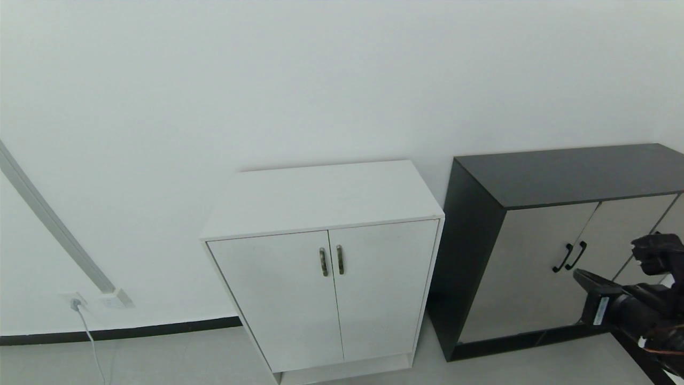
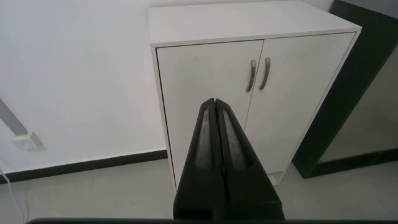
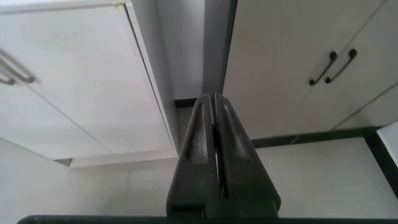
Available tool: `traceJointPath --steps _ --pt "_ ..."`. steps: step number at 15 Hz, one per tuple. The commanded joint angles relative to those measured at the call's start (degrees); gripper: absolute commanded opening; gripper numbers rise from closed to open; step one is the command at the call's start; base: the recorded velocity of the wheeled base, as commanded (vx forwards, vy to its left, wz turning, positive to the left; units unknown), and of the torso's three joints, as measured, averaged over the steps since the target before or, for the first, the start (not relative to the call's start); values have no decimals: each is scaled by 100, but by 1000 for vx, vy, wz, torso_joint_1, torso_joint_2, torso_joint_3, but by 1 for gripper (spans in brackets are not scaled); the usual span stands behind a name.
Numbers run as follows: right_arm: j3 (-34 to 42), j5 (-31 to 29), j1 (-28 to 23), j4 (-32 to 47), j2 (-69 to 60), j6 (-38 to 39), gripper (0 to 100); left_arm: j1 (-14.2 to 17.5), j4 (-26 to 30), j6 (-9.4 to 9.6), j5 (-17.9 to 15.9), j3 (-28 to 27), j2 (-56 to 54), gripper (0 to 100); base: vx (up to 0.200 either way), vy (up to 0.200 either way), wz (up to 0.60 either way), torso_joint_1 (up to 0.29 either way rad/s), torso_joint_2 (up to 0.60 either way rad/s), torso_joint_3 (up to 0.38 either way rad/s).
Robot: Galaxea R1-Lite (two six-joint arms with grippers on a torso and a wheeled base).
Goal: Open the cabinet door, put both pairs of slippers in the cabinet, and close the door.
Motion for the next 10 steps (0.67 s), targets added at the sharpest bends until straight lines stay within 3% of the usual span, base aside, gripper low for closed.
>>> traceJointPath --steps 1,4,10 --pt "498 14 2 9 -803 -23 0 4 -7 2 0 1 7 0 0 0 0 0 0 0" --pt "647 14 -24 369 -1366 -23 0 4 2 -7 0 1 7 0 0 0 0 0 0 0" --pt "647 453 -42 3243 -3589 -58 0 4 2 -7 0 1 7 0 0 0 0 0 0 0"
